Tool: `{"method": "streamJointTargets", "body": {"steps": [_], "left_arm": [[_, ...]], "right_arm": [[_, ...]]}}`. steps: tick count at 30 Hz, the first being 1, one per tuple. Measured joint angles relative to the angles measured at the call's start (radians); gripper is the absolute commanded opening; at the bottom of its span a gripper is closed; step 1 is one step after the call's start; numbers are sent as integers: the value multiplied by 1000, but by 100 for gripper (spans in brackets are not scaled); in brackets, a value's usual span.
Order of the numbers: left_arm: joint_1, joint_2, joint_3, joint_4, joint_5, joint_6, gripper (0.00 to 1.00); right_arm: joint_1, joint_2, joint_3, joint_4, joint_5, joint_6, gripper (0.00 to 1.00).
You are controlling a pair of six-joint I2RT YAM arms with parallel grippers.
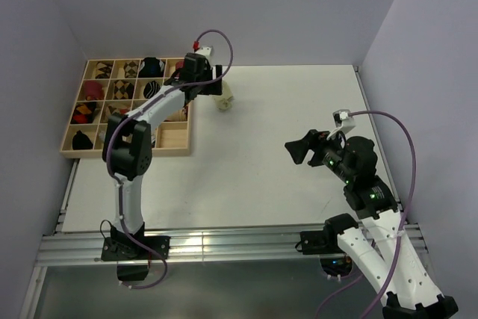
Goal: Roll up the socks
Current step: Move the sock to the center of the board.
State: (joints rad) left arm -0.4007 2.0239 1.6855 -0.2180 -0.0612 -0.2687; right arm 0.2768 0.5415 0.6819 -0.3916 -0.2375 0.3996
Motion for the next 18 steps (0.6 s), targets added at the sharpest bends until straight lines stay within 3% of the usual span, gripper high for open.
{"method": "streamJointTargets", "body": {"steps": [10,18], "left_arm": [[-10,248,135,80,110,71,80],[-36,406,263,70,180,35,75]], "right_arm": [[0,61,6,-34,-103,4,87],[0,78,12,-79,-94,3,87]]}}
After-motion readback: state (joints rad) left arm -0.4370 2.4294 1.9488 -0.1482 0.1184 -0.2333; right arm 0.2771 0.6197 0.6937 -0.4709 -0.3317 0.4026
